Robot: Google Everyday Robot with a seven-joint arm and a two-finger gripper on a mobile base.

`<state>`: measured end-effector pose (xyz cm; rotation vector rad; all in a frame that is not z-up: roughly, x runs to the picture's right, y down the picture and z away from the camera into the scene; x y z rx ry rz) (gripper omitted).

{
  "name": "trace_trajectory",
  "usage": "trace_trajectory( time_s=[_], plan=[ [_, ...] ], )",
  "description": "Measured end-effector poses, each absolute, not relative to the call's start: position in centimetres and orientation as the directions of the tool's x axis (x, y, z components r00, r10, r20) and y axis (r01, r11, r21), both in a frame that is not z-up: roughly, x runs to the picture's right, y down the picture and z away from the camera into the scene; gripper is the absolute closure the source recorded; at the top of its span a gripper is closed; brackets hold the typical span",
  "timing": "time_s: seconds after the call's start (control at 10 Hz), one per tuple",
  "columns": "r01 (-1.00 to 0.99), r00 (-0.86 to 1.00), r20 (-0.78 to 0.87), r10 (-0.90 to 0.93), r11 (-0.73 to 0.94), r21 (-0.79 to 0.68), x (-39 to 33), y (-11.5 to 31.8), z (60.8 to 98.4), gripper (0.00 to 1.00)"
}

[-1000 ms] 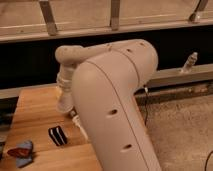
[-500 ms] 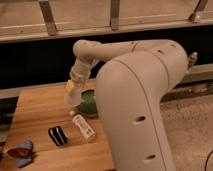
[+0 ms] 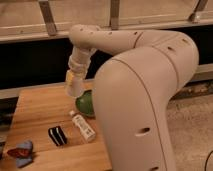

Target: Place the ceramic cup over the eraser

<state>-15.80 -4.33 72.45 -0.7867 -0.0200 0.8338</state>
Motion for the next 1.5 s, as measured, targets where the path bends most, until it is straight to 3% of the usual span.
trace_trajectory(
  time_s=[1.5],
  plan=[
    [-0.583, 0.772, -0.282, 0.569, 0.461, -0.669, -19.5, 5.8, 60.6, 1.00]
  ],
)
